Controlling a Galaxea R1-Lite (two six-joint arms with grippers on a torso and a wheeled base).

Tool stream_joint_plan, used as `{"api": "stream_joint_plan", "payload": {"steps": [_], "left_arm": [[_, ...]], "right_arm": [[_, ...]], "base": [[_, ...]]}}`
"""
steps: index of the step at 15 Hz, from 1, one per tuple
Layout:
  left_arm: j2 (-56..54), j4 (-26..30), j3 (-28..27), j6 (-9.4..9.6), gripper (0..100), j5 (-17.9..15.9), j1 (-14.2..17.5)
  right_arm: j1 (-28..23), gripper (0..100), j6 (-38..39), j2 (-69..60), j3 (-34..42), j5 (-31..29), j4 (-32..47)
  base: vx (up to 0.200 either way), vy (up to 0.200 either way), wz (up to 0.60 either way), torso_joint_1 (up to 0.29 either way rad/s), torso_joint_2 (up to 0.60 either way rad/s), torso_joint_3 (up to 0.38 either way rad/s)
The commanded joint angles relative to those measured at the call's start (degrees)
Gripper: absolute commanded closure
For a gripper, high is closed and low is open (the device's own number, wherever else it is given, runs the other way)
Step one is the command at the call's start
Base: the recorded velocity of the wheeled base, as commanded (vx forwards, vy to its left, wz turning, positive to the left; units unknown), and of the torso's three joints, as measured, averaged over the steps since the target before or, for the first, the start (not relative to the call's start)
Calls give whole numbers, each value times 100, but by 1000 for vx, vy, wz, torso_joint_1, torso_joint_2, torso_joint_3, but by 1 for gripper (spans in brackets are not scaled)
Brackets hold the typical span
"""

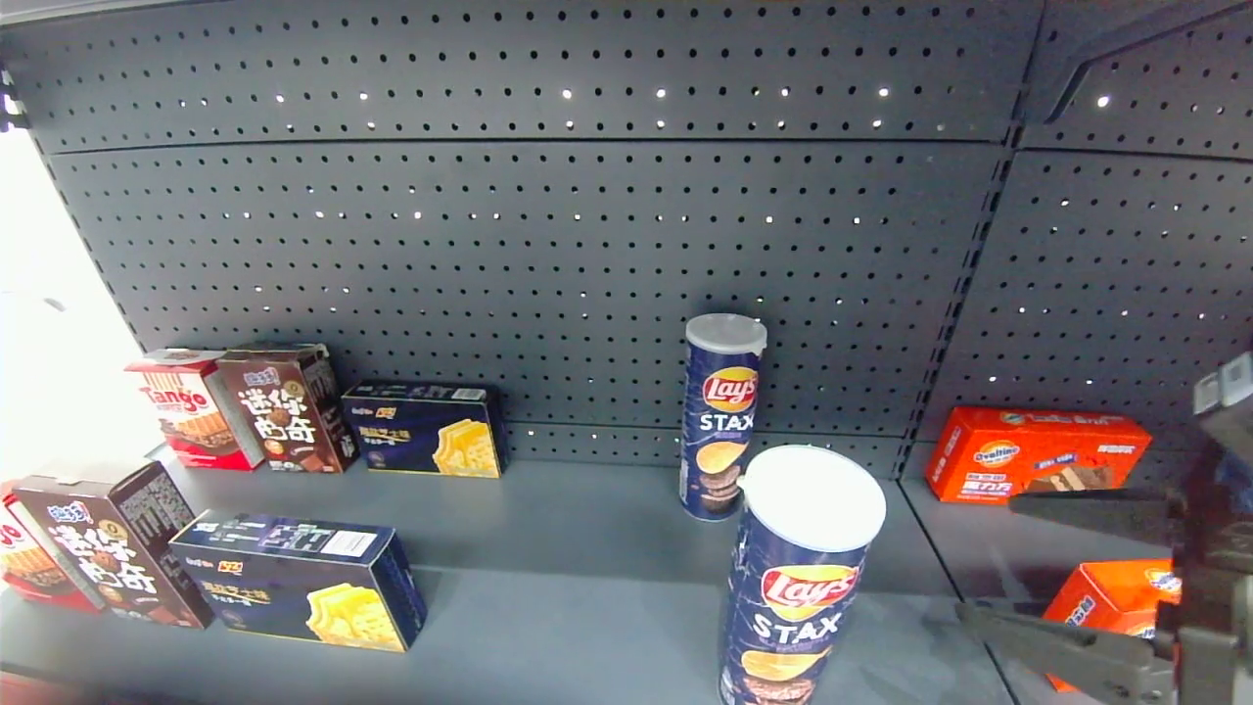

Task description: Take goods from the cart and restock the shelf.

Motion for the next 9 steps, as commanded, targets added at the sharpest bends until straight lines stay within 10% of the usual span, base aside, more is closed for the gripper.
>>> {"api": "stream_joint_plan", "payload": {"steps": [1, 9], "left_arm": [[37, -3, -8, -1, 0, 8, 1], [37, -3, -8, -10, 0, 0, -8]], "right_arm": [[191, 0, -4, 615, 151, 1, -27], [156, 0, 31, 1204, 283, -219, -45]], "base": [[0, 0, 0, 0, 0, 0], [0, 0, 0, 0, 0, 0]]}}
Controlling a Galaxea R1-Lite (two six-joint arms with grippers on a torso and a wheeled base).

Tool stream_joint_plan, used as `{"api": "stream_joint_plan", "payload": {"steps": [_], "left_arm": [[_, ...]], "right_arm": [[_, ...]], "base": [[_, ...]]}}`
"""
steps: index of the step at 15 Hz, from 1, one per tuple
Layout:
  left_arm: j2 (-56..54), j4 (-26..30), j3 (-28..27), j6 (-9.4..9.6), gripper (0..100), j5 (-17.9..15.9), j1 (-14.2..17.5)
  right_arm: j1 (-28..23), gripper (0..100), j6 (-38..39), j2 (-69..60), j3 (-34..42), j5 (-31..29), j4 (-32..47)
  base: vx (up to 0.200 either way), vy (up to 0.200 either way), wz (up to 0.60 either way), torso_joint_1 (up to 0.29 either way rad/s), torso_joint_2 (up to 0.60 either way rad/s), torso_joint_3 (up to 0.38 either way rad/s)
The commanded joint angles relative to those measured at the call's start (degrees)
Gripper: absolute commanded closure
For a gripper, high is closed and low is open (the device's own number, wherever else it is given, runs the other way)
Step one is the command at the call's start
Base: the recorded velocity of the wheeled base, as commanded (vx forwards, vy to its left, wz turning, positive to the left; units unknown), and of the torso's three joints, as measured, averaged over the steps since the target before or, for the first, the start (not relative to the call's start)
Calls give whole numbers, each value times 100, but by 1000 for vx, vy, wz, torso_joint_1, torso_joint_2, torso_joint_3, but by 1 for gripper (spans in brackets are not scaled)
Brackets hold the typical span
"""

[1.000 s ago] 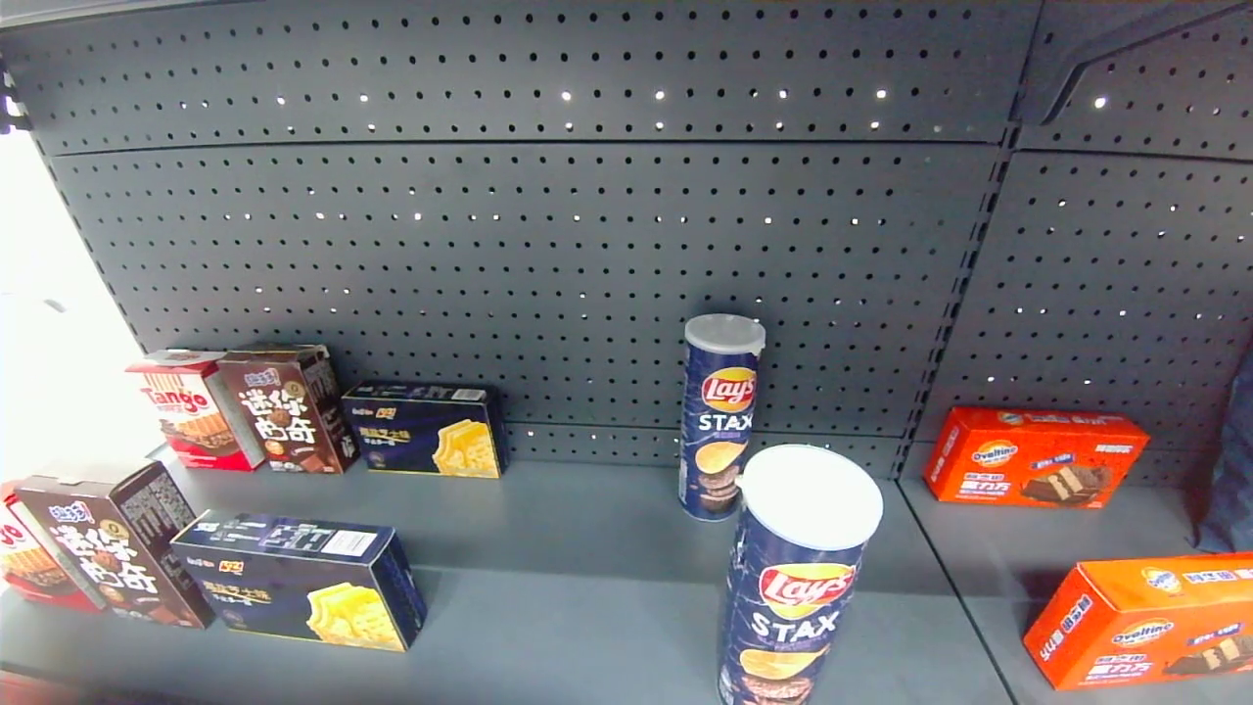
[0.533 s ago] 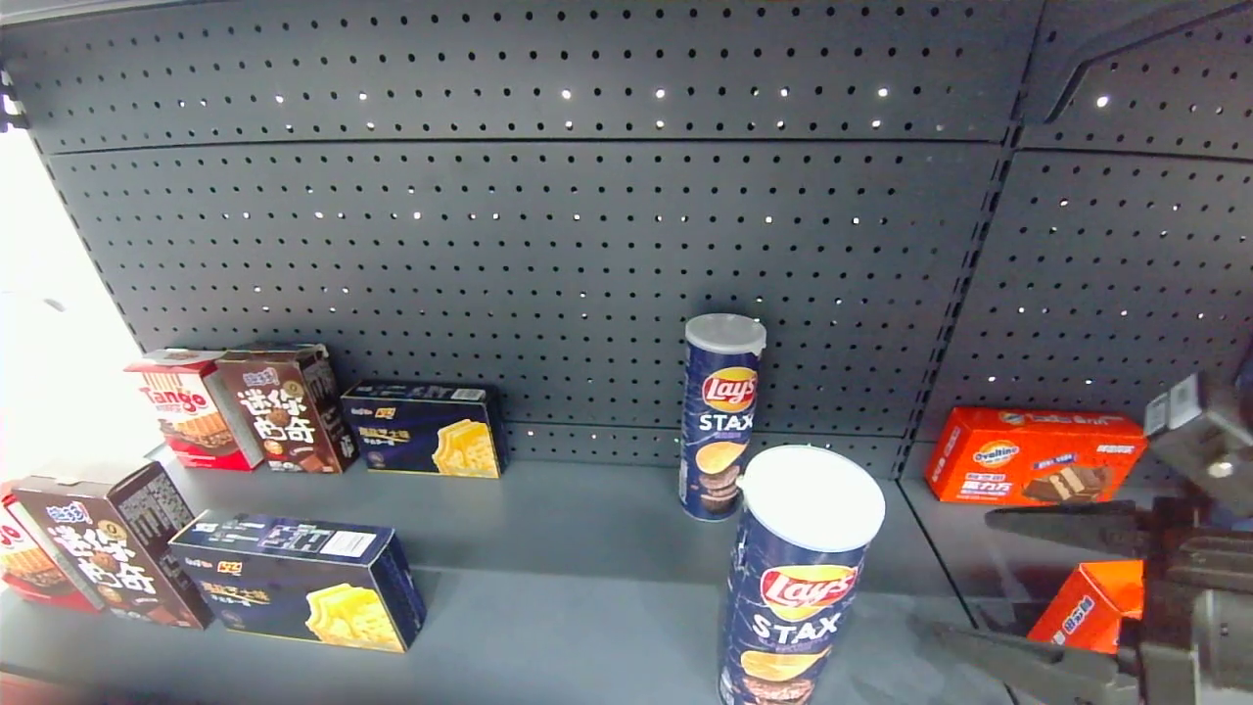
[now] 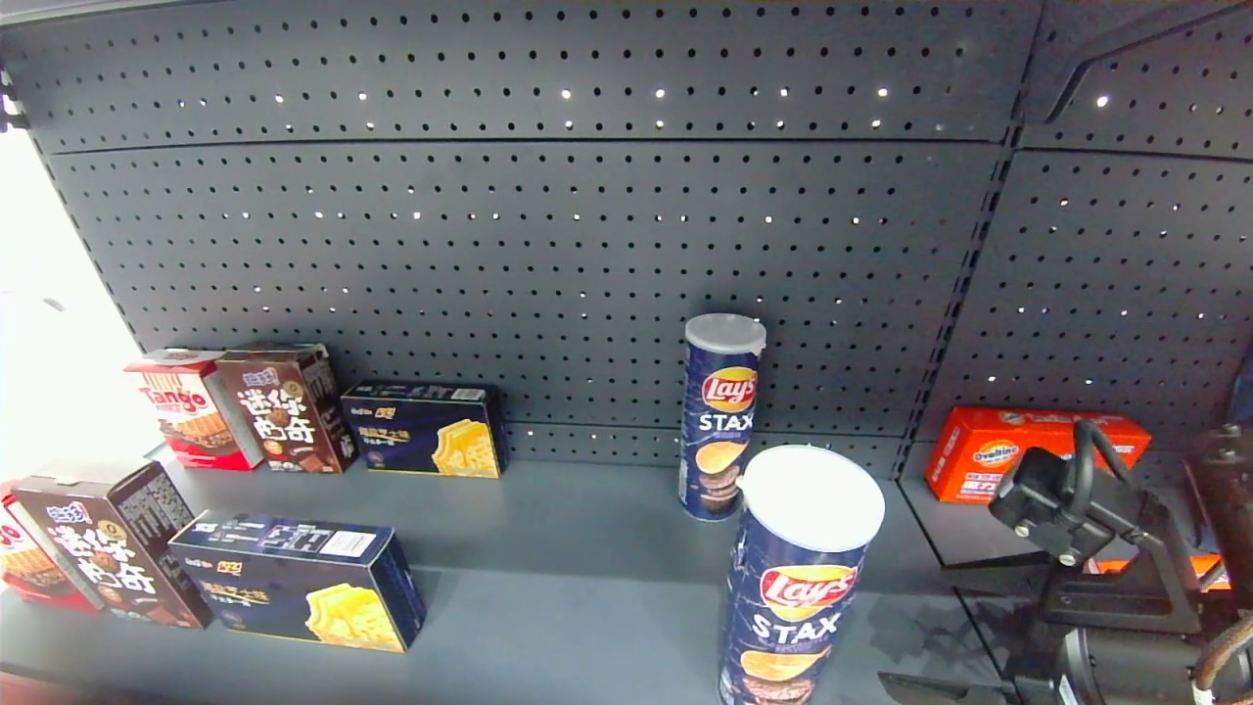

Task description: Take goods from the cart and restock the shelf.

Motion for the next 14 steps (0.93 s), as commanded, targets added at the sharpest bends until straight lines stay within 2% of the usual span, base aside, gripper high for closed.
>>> {"api": "stream_joint_plan", "payload": {"steps": [1, 3, 14], "left_arm": [[30, -3, 2, -3, 0, 10, -1], [30, -3, 11, -82, 0, 1, -1], [12, -3, 64, -126, 0, 1, -1]], "right_arm": [[-27, 0, -3, 214, -32, -5, -21], [-123, 0, 6, 328, -59, -14, -30], [-141, 0, 6, 794, -401, -49, -30]], "base": [[0, 0, 0, 0, 0, 0], [0, 0, 0, 0, 0, 0], [0, 0, 0, 0, 0, 0]]}}
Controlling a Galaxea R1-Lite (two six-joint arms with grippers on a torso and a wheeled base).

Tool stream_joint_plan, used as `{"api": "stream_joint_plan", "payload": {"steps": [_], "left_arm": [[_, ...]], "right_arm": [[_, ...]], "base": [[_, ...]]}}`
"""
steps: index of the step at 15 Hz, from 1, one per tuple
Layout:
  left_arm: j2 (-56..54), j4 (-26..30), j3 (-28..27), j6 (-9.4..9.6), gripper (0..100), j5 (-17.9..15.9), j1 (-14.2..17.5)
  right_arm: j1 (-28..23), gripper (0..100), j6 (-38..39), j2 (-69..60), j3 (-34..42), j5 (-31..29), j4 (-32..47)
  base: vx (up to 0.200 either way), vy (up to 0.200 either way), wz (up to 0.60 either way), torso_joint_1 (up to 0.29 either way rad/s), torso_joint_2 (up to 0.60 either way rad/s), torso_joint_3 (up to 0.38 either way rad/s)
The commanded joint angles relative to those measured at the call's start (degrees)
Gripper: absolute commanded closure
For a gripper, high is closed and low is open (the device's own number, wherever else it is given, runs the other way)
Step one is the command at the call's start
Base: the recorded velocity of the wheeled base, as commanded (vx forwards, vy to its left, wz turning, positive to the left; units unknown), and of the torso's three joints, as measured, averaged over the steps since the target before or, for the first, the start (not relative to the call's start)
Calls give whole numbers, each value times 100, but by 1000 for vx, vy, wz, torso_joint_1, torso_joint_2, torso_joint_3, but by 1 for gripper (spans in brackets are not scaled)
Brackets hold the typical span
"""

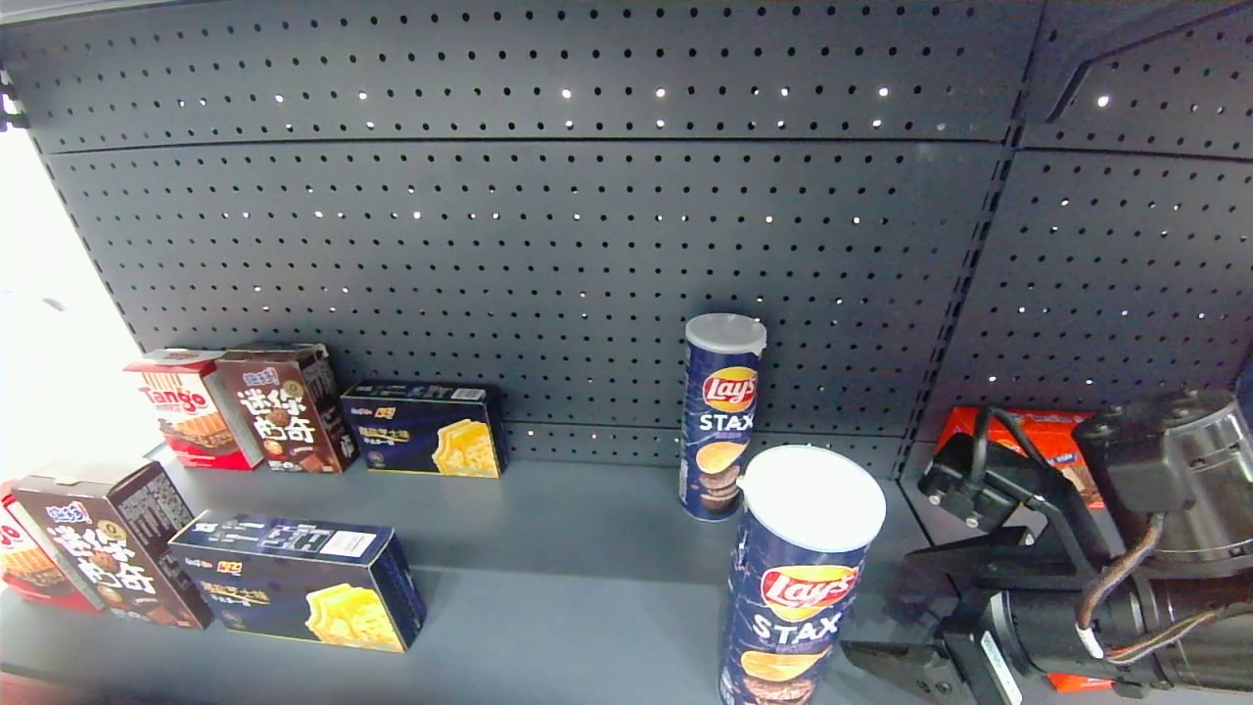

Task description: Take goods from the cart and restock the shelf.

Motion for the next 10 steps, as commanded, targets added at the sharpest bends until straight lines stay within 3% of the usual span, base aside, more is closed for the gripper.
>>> {"api": "stream_joint_plan", "payload": {"steps": [1, 10], "left_arm": [[12, -6, 24, -40, 0, 0, -1], [-5, -6, 68, -163, 0, 0, -1]], "right_arm": [[17, 0, -4, 104, -19, -5, -1], [184, 0, -4, 464, -247, -119, -1]], "base": [[0, 0, 0, 0, 0, 0], [0, 0, 0, 0, 0, 0]]}}
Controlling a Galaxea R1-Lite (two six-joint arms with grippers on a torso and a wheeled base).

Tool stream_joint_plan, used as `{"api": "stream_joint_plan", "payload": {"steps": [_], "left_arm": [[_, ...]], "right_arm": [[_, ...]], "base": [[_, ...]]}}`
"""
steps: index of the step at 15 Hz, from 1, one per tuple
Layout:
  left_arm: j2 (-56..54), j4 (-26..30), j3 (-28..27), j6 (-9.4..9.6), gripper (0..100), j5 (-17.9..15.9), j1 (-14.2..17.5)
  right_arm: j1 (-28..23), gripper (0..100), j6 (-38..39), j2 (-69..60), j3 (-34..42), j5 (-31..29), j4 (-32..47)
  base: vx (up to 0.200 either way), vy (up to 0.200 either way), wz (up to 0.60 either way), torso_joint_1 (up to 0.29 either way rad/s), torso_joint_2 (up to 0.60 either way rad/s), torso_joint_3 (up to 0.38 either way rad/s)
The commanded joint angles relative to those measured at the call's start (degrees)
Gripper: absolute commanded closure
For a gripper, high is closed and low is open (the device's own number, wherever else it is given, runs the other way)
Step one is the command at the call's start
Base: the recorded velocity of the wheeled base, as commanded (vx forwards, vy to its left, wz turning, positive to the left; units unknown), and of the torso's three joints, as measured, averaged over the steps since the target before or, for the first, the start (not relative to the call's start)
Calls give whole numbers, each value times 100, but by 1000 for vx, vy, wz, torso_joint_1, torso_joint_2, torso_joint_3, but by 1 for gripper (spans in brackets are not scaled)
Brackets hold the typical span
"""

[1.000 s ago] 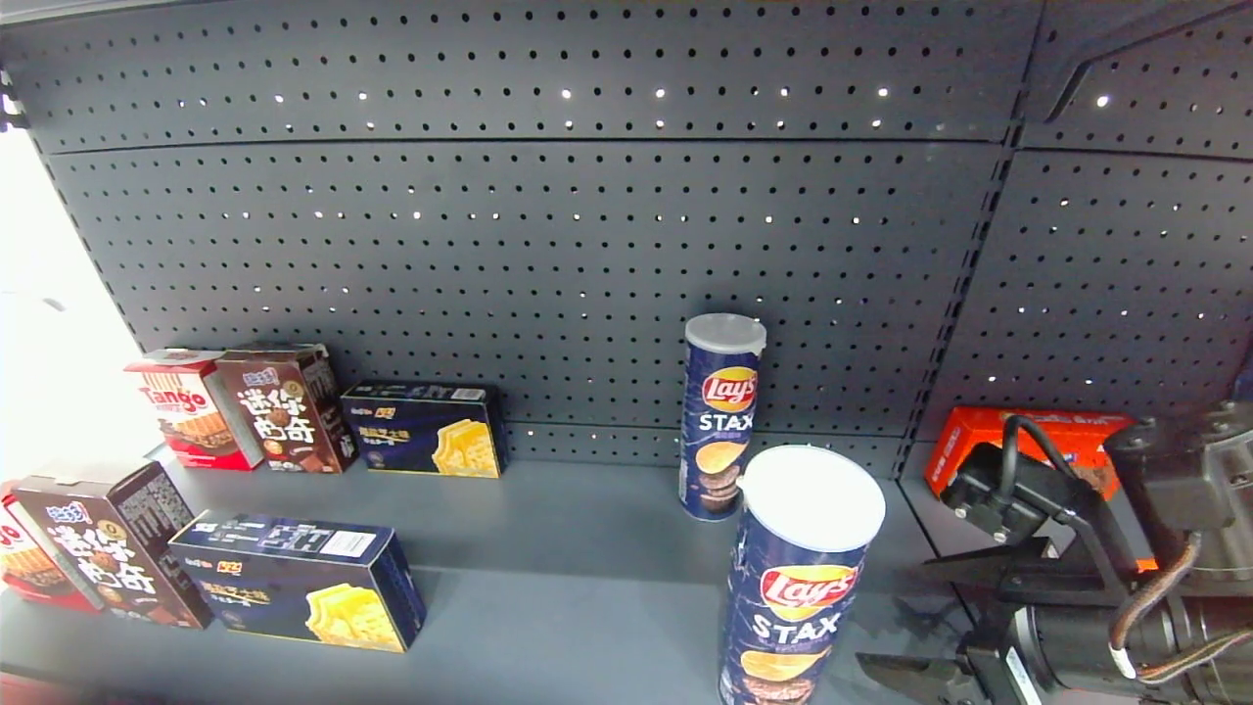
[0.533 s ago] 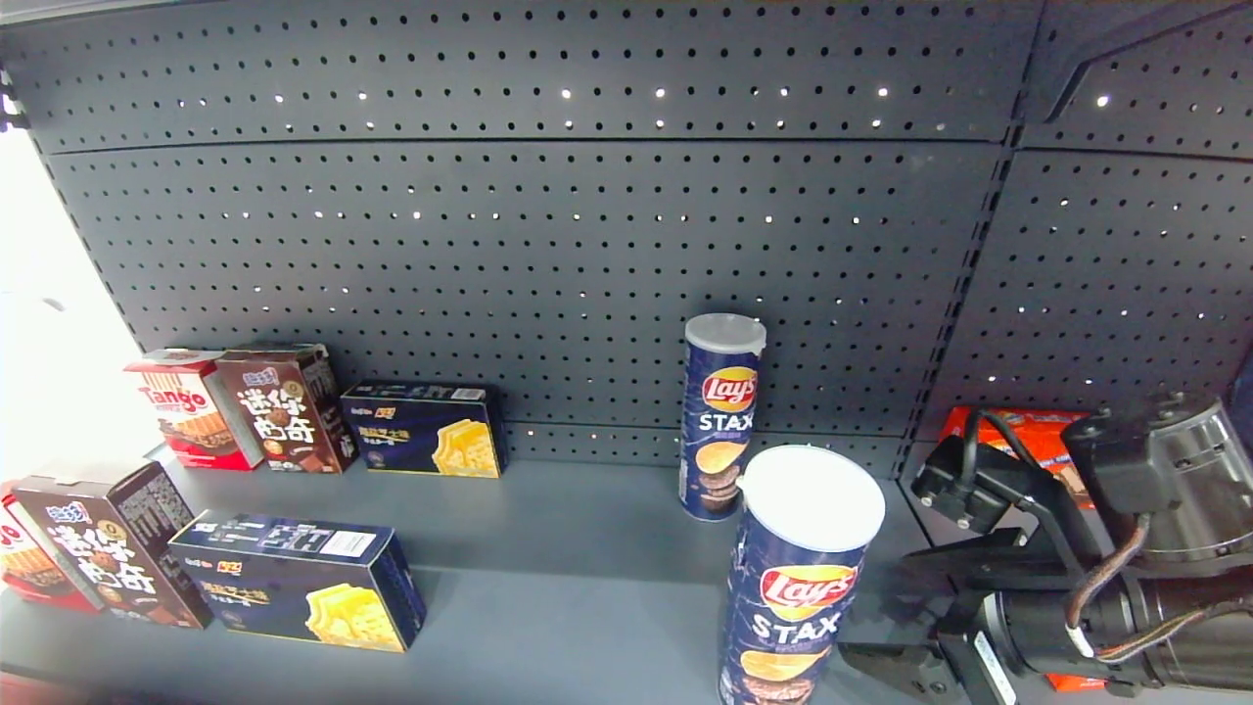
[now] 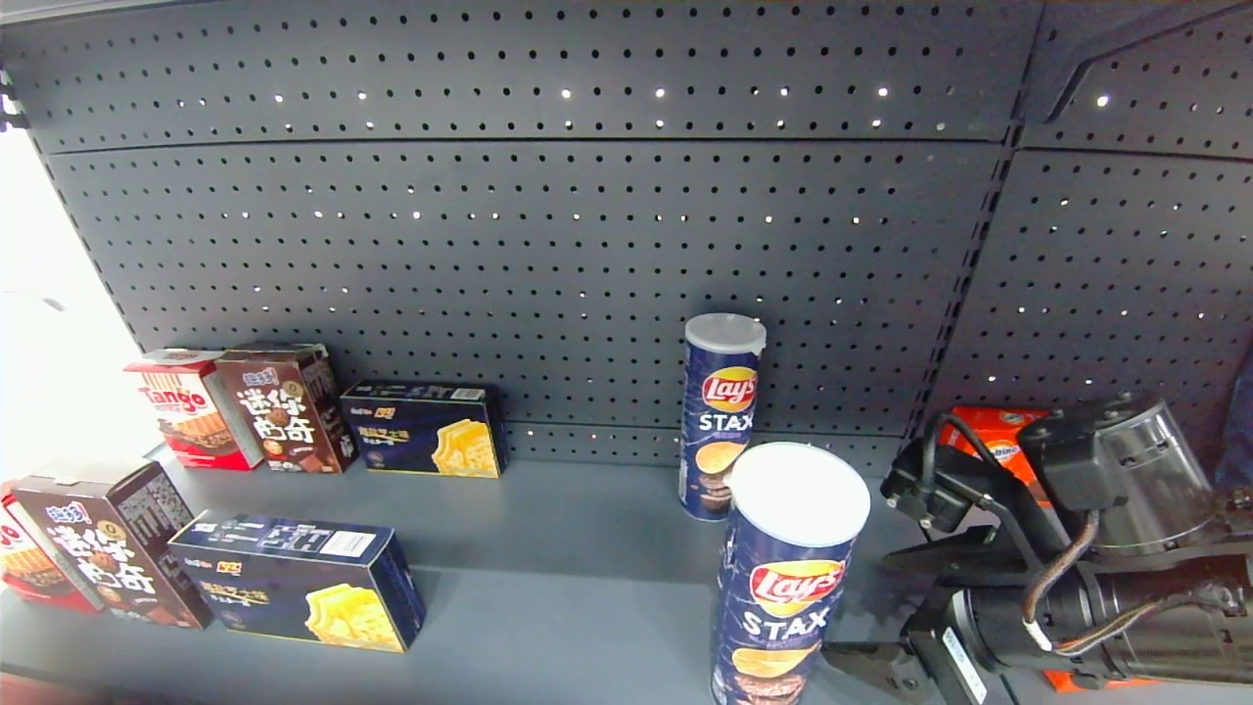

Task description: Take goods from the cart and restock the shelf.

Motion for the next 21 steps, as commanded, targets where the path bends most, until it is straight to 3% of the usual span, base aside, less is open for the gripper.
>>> {"api": "stream_joint_plan", "payload": {"steps": [1, 15, 21], "left_arm": [[8, -3, 10, -20, 0, 3, -1], [-45, -3, 28, -64, 0, 3, -1], [-97, -3, 98, -170, 0, 3, -1]], "right_arm": [[44, 0, -4, 111, -84, -5, -1], [-9, 0, 5, 234, -172, -23, -1], [79, 0, 5, 427, -304, -23, -1]], "base": [[0, 0, 0, 0, 0, 0], [0, 0, 0, 0, 0, 0], [0, 0, 0, 0, 0, 0]]}}
